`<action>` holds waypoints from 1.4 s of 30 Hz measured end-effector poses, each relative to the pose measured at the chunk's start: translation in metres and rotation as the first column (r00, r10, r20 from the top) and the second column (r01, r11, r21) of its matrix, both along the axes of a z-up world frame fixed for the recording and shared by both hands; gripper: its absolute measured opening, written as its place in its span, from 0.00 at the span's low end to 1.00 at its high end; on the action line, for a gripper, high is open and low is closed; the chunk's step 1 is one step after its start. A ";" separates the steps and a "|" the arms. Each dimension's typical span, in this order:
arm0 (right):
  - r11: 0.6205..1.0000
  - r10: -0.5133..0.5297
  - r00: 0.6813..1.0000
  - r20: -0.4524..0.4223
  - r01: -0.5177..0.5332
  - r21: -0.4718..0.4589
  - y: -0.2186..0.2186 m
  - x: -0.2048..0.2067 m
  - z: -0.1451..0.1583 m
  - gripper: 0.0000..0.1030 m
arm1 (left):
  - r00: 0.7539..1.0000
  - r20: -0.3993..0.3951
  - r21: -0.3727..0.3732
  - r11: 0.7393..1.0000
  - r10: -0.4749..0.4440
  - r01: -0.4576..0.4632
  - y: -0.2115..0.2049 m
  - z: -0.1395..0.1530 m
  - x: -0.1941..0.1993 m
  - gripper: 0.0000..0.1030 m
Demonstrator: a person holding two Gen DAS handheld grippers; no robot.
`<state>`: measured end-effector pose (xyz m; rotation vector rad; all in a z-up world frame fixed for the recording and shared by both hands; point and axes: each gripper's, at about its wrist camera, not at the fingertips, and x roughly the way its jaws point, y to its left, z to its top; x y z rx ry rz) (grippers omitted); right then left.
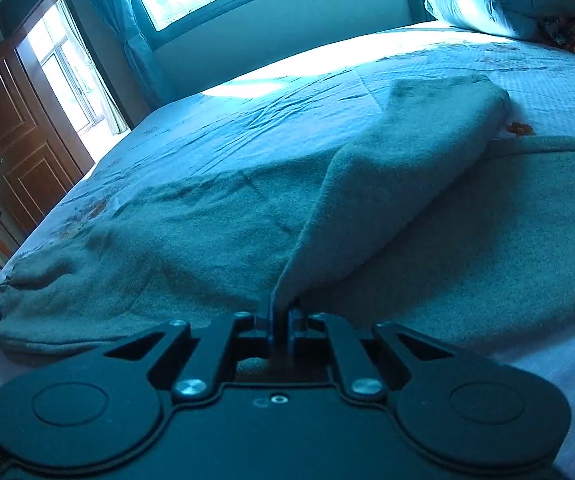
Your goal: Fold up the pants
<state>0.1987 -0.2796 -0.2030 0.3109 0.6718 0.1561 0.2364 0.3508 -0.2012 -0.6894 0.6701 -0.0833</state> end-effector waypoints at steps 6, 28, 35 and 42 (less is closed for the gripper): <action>0.999 -0.038 0.999 -0.007 0.038 0.015 -0.007 -0.007 0.004 0.12 | 0.999 -0.026 0.100 0.995 0.019 -0.016 -0.015 0.015 -0.004 0.25; 0.912 -0.039 0.991 0.132 0.089 -0.400 0.004 0.047 0.037 0.26 | 0.997 -0.075 0.660 0.750 -0.005 0.054 -0.257 0.030 -0.009 1.00; 0.837 -0.088 0.994 0.065 0.109 -0.536 -0.010 0.060 0.020 0.00 | 0.998 -0.066 0.678 0.734 -0.003 0.047 -0.264 0.023 -0.007 1.00; 0.938 -0.298 0.954 -0.018 0.289 -0.190 -0.086 -0.030 0.011 0.00 | 0.998 -0.057 0.666 0.745 -0.002 0.040 -0.262 0.023 -0.008 1.00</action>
